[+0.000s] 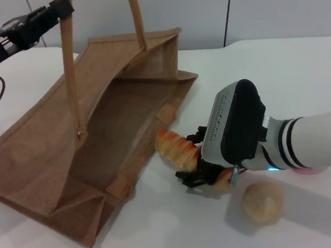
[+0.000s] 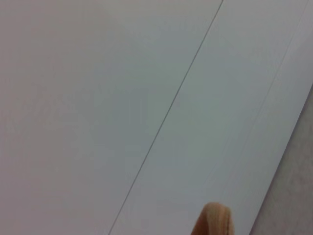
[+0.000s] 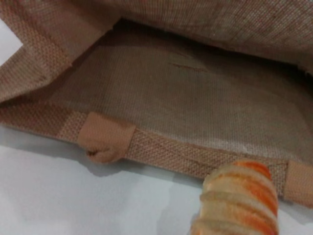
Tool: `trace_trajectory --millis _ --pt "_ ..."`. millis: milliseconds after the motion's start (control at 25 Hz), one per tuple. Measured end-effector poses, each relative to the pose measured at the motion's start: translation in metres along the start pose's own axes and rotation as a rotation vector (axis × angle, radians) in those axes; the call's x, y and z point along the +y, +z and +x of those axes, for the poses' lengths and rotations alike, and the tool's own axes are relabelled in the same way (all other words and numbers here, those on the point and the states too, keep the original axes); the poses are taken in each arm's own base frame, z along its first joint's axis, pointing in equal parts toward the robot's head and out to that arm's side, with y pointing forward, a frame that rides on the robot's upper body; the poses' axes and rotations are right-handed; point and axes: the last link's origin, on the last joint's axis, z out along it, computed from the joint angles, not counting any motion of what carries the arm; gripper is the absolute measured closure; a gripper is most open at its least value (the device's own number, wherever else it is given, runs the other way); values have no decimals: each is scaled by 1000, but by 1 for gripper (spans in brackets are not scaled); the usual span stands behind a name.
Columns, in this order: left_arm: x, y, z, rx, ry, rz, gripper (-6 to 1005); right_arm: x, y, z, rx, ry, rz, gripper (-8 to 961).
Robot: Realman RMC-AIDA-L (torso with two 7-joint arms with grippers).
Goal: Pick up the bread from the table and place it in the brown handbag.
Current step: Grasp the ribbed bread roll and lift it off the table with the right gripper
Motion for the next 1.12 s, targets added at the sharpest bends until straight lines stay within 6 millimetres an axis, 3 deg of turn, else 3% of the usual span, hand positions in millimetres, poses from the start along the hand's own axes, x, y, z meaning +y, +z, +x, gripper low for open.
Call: trace_trajectory --millis 160,360,760,1120 --pt "1 0 0 0 0 -8 879 -4 -1 0 -4 11 9 59" --pt "1 0 0 0 1 -9 879 -4 -2 -2 -10 12 11 194" --pt "3 -1 1 0 2 -20 879 -3 -3 -4 -10 0 3 298" --pt "2 -1 1 -5 -11 -19 879 3 -12 -25 -77 -42 3 339"
